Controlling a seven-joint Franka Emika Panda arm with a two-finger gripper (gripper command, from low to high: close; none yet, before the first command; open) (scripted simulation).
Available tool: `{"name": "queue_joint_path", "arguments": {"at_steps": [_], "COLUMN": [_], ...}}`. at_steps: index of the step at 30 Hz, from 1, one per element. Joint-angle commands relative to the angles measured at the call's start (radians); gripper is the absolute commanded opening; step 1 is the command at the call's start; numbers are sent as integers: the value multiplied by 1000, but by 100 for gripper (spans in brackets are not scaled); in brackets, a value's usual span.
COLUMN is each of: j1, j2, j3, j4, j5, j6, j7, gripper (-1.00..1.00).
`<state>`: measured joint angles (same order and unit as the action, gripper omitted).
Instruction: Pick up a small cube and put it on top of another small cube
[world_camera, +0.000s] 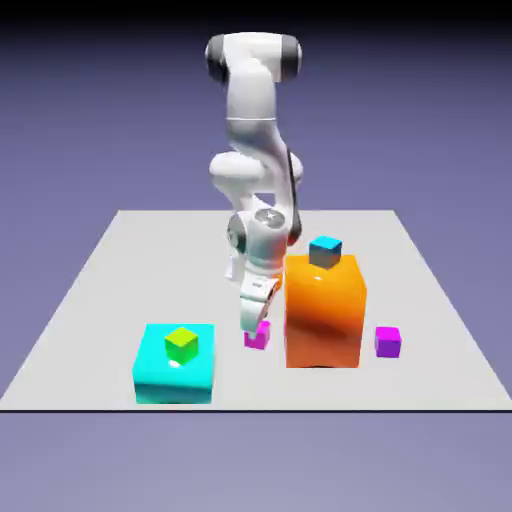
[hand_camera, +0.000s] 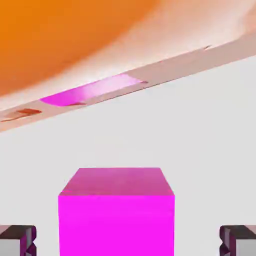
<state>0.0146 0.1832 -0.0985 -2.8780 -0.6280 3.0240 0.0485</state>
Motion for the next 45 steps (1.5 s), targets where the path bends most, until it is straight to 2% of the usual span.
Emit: {"name": "queue_joint_path", "arguments": {"at_steps": [1,3,4,16,19,28,33,45], "j1": [22,49,49,-192,-207,-1,180,615], "j2": [29,66,66,-257,-265,-461,-588,-847], "j3": [-33,-74,-74,292,286,158,136,50], "j4": [8,18,18,-71,-46,270,338,334], "j5": [-44,-97,-97,381,434,763,764,549], "j6": [21,47,47,-183,-201,-577,-759,-1123], "j7": [33,75,75,-293,-320,-437,-416,-353], "gripper": [0,0,-100,-100,-100,-100,-100,-100]}}
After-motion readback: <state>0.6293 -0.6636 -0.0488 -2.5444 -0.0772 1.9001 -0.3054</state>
